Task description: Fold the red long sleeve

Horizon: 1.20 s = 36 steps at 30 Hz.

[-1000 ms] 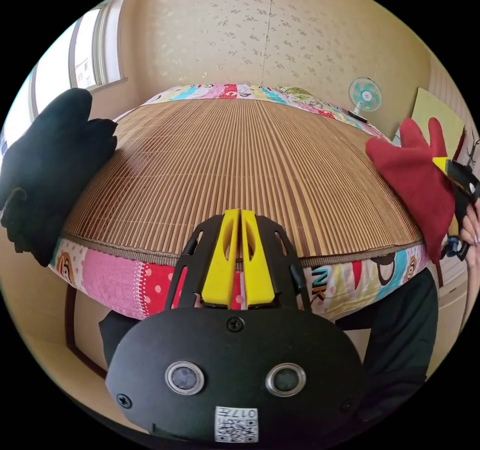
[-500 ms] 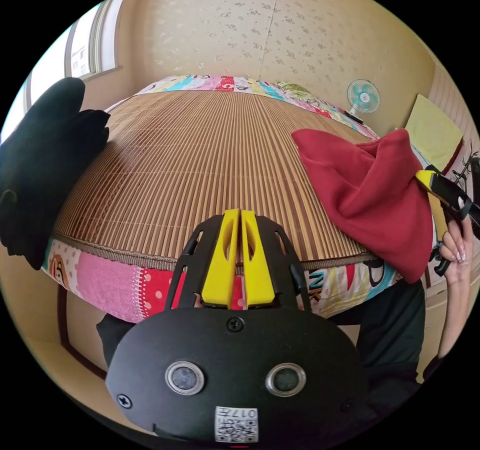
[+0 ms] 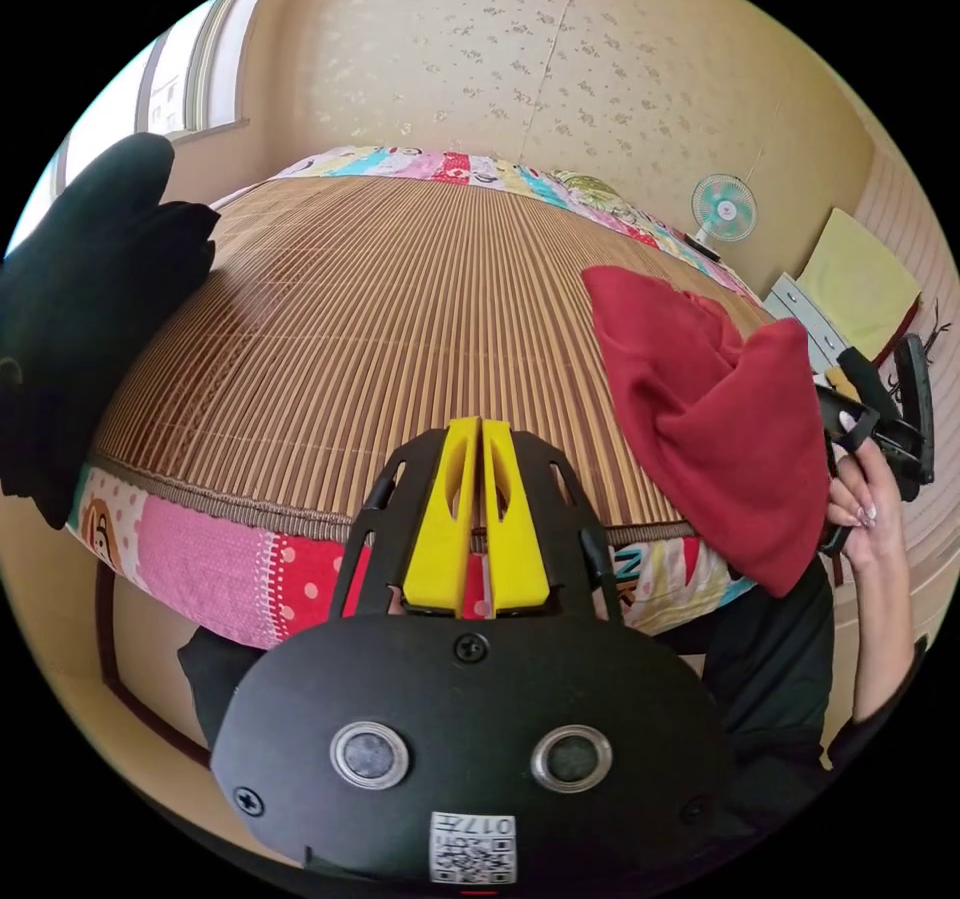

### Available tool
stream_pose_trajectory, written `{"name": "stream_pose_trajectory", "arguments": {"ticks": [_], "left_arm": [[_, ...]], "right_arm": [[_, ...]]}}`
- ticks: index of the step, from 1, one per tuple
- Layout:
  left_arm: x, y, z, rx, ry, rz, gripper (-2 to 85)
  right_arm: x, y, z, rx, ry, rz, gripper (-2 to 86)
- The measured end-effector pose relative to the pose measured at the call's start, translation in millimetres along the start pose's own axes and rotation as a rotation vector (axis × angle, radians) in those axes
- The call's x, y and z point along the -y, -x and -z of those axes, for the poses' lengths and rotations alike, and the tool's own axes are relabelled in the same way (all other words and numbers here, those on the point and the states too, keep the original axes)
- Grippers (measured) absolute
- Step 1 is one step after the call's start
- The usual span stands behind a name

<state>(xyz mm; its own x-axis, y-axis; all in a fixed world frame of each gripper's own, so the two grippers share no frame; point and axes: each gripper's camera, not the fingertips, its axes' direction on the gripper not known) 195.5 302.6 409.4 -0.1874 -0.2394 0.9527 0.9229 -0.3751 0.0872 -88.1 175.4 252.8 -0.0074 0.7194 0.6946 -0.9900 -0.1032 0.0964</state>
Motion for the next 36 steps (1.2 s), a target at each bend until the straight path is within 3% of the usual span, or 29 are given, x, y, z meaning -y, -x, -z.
{"name": "stream_pose_trajectory", "arguments": {"ticks": [2, 4, 8, 14, 19, 21, 23, 28, 33, 36], "left_arm": [[3, 5, 1, -0.013, -0.002, 0.014, -0.8], [6, 15, 4, -0.049, -0.008, 0.055, -0.2], [8, 47, 7, -0.258, -0.037, 0.153, 4.7], [8, 71, 17, -0.466, -0.093, 0.161, 9.9], [15, 56, 55, -0.450, -0.217, 0.114, 10.9], [34, 55, 66, -0.460, -0.226, 0.119, 10.9], [62, 54, 69, -0.463, -0.211, 0.106, 10.9], [188, 35, 4, -0.441, 0.126, 0.002, 12.9], [241, 6, -71, -0.301, 0.386, -0.140, 13.7], [233, -3, -74, -0.336, 0.402, -0.183, 13.2]], "right_arm": [[-13, 23, 44, 0.154, -0.110, 0.138, 3.3], [-24, 37, 57, 0.256, -0.090, 0.218, 2.8], [-63, 60, 28, 0.398, 0.156, 0.340, 2.3], [-115, 78, -41, 0.332, 0.505, 0.330, 2.8], [-79, 78, 0, 0.530, 0.366, 0.454, 3.8], [-52, 69, 22, 0.475, 0.279, 0.486, 4.4], [-7, 47, 39, 0.276, 0.198, 0.457, 5.2], [103, -23, 31, -0.026, 0.121, 0.337, 7.0], [191, -97, -31, -0.130, 0.298, 0.185, 9.2], [214, -117, -67, -0.129, 0.410, 0.147, 10.6]]}}
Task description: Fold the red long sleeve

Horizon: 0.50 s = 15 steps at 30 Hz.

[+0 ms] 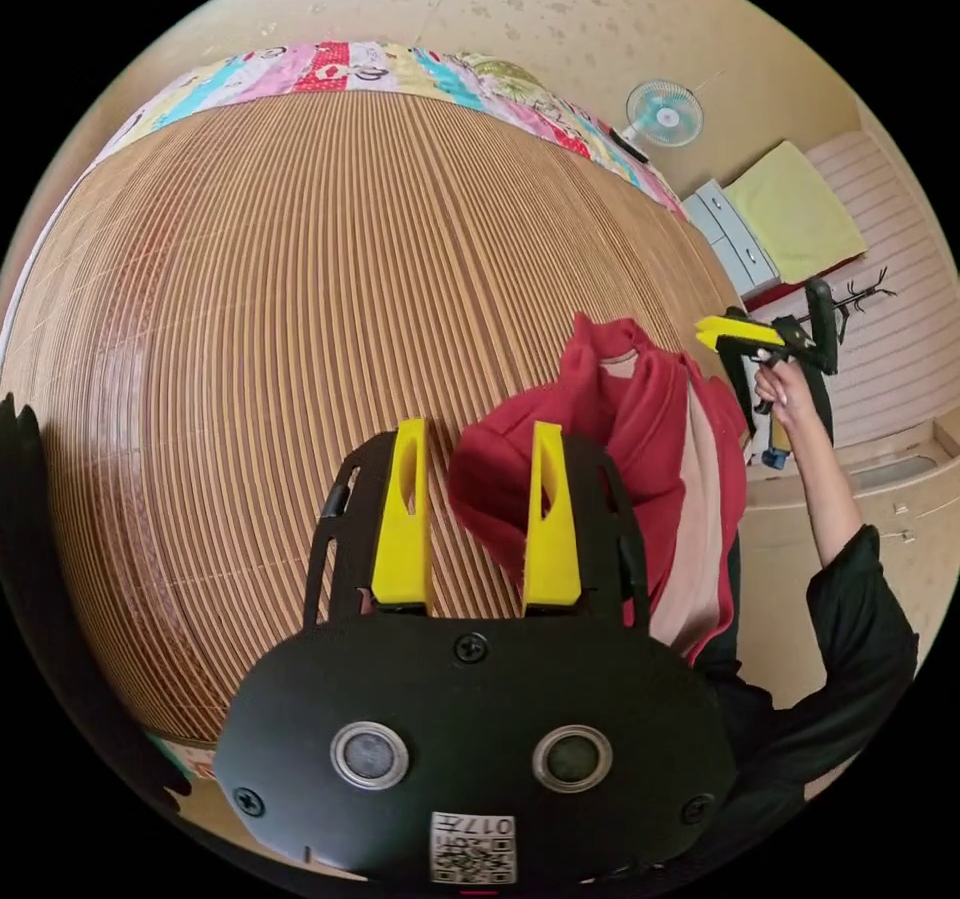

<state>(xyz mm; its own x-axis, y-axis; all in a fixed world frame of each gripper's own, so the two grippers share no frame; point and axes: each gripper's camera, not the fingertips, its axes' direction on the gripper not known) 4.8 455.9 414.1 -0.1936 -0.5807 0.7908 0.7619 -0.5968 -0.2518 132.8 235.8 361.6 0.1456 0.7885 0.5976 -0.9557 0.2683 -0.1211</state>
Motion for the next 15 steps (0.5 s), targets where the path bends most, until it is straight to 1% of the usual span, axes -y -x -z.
{"name": "stream_pose_trajectory", "arguments": {"ticks": [5, 9, 11, 15], "left_arm": [[-25, 9, 6, -0.113, -0.017, 0.062, 12.5], [-44, 13, 27, -0.148, -0.064, 0.081, 12.5], [-52, 21, 37, -0.187, -0.111, 0.110, 12.7], [-66, 47, 36, -0.360, -0.140, 0.227, 13.6]], "right_arm": [[12, -11, -34, -0.037, 0.183, 0.005, 11.7], [-5, -10, -23, -0.019, 0.185, -0.032, 11.4], [-25, -9, -19, 0.052, 0.184, -0.034, 11.0], [-56, -9, -14, 0.150, 0.139, -0.077, 8.6]]}}
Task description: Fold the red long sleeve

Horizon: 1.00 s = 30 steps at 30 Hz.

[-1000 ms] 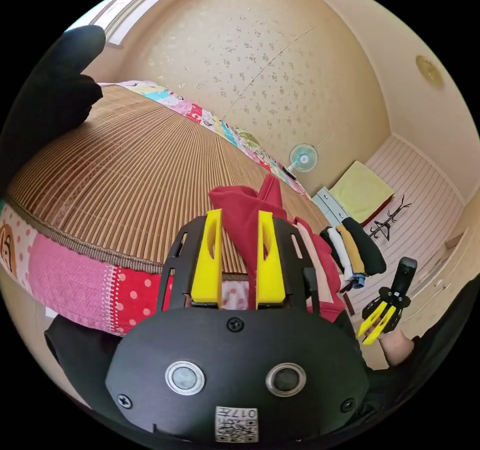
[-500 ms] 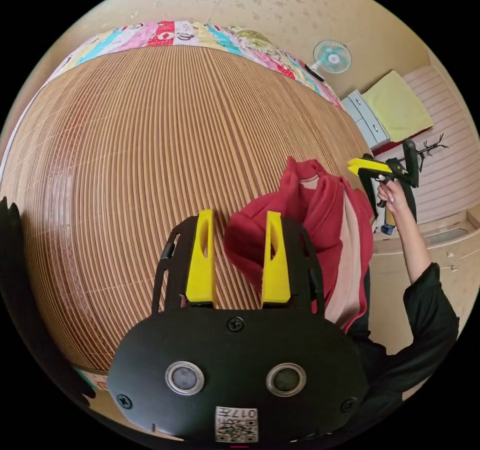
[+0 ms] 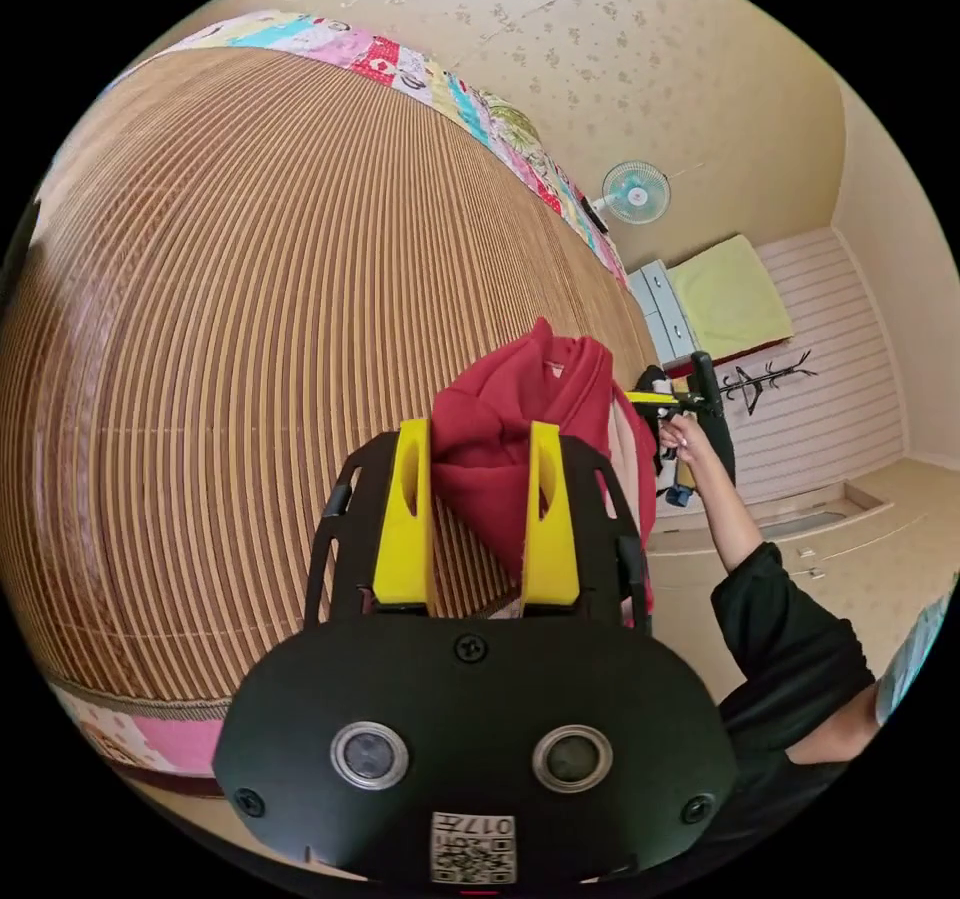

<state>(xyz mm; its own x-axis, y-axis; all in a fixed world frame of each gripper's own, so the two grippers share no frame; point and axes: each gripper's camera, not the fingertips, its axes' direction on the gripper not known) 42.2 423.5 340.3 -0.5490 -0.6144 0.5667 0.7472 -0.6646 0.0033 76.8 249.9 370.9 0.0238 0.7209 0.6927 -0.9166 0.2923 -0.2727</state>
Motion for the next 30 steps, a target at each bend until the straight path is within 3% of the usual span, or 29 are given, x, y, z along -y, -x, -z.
{"name": "stream_pose_trajectory", "arguments": {"ticks": [2, 5, 14, 21, 26, 30], "left_arm": [[-6, 3, 1, -0.001, -0.027, 0.042, 12.1], [-17, 0, 9, 0.081, -0.044, 0.101, 2.7], [-101, -93, 153, -0.235, -0.303, -0.183, -0.8], [-182, -166, 262, -0.656, -0.585, -0.395, -0.9], [-208, -246, 311, -0.672, -0.657, -0.561, -0.9], [-223, -284, 343, -0.816, -0.742, -0.662, -0.9]], "right_arm": [[-19, 17, -3, -0.026, -0.012, 0.032, 6.7], [-45, 48, 9, -0.154, -0.089, 0.044, 4.8], [-223, 167, 154, -0.118, -0.633, 0.204, 3.4], [-378, 214, 255, 0.091, -1.106, 0.332, 3.2], [-449, 261, 301, 0.119, -1.294, 0.389, 2.7], [-495, 277, 315, 0.254, -1.505, 0.429, 2.8]]}}
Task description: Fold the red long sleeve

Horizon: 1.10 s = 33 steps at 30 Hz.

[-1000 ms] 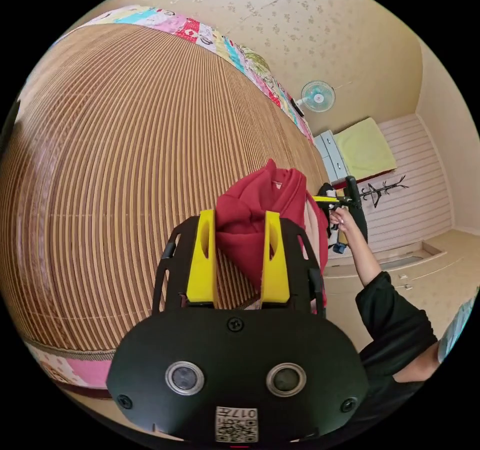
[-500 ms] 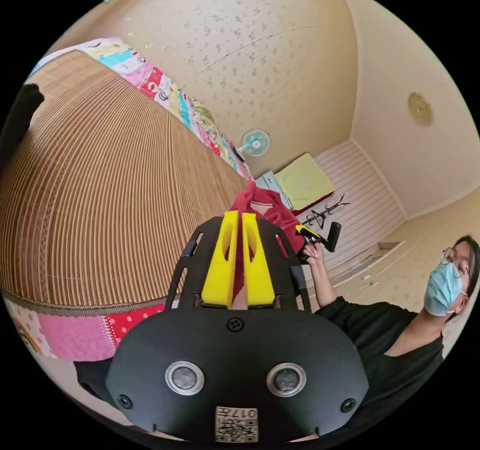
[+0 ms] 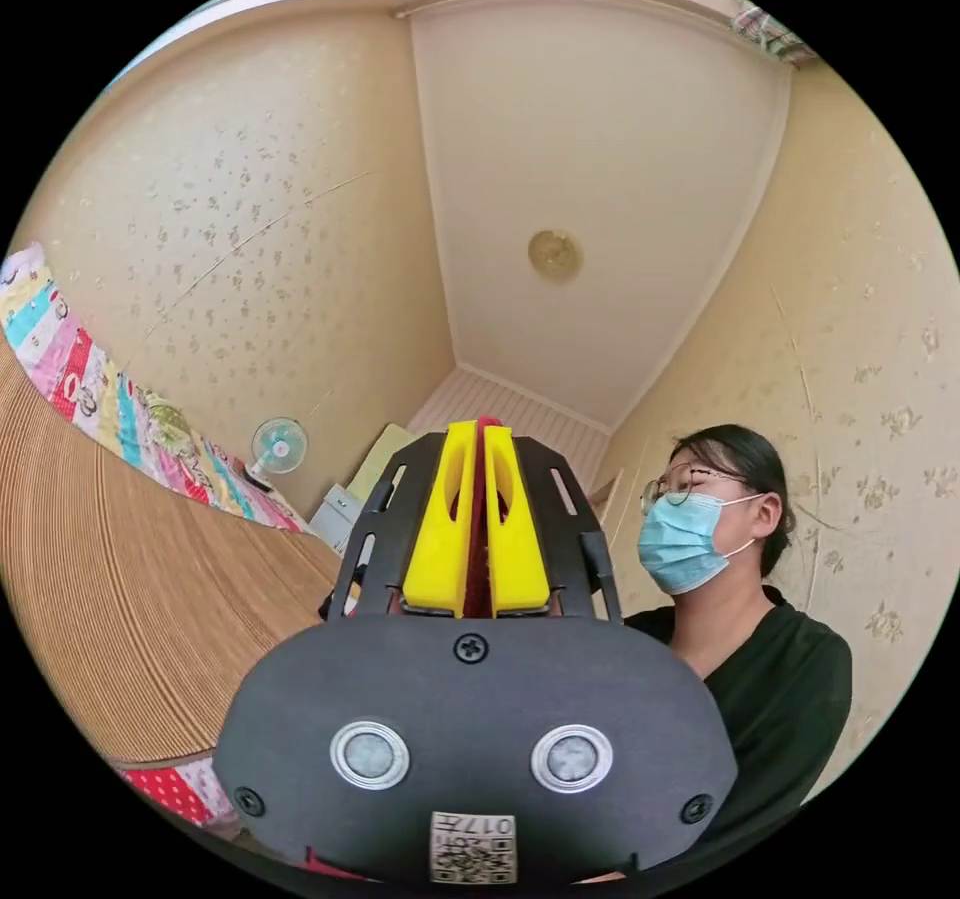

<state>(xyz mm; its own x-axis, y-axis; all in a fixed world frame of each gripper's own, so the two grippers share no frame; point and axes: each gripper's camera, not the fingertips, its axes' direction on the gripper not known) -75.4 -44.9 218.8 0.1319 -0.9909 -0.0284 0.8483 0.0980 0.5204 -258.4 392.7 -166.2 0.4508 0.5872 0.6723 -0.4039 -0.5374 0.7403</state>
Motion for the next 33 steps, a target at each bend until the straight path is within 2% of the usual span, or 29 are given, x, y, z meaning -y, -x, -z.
{"name": "stream_pose_trajectory", "arguments": {"ticks": [3, 6, 8, 9, 11, 13, 15, 16, 18, 20, 21, 24, 26, 27, 29, 31, 33], "left_arm": [[21, -32, -9, 0.122, -0.012, -0.137, -0.8], [57, -15, -43, 0.363, 0.018, -0.169, -0.6], [93, 33, -74, 0.479, 0.076, -0.131, -0.3], [120, 84, -96, 0.563, 0.112, -0.070, 0.1], [151, 178, -126, 0.747, 0.169, 0.062, 1.4], [144, 294, -147, 1.129, 0.317, 0.185, 6.1], [106, 345, -143, 1.274, 0.410, 0.232, 6.5], [72, 363, -136, 1.235, 0.444, 0.211, 6.6], [10, 388, -125, 1.158, 0.522, 0.210, 6.8], [-57, 412, -109, 1.119, 0.616, 0.262, 7.8], [-104, 427, -96, 1.095, 0.676, 0.312, 8.6], [-198, 444, -72, 1.062, 0.802, 0.394, 9.5], [-234, 439, -66, 1.101, 0.875, 0.364, 9.7], [-252, 435, -64, 1.159, 0.927, 0.338, 9.7], [-280, 427, -61, 1.221, 0.994, 0.295, 8.7], [-304, 396, -53, 1.274, 0.957, 0.191, 7.4], [-322, 372, -36, 1.292, 0.865, 0.196, 6.5]], "right_arm": [[6, 33, 8, -0.123, -0.086, 0.104, 3.0], [25, 28, -32, -0.282, 0.029, 0.024, 3.2], [48, -18, -93, -0.383, 0.156, -0.042, 3.7], [54, -35, -114, -0.422, 0.192, -0.039, 3.9], [68, -117, -223, -0.549, 0.428, -0.034, 5.5], [50, -180, -293, -0.629, 0.575, -0.089, 7.1], [7, -217, -337, -0.768, 0.743, -0.131, 7.3], [-28, -226, -352, -0.813, 0.812, -0.137, 7.3], [-84, -222, -360, -0.729, 0.864, -0.133, 7.5], [-170, -205, -356, -0.552, 0.958, -0.124, 7.5], [-193, -200, -353, -0.538, 0.977, -0.114, 7.5], [-304, -184, -334, -0.601, 1.119, -0.058, 7.5], [-366, -186, -316, -0.649, 1.240, -0.082, 7.2], [-377, -187, -311, -0.660, 1.263, -0.091, 7.1], [-384, -179, -278, -0.668, 1.134, -0.117, 5.4], [-380, -176, -257, -0.668, 1.105, -0.199, 3.7], [-375, -167, -237, -0.659, 1.108, -0.241, 2.4]]}}
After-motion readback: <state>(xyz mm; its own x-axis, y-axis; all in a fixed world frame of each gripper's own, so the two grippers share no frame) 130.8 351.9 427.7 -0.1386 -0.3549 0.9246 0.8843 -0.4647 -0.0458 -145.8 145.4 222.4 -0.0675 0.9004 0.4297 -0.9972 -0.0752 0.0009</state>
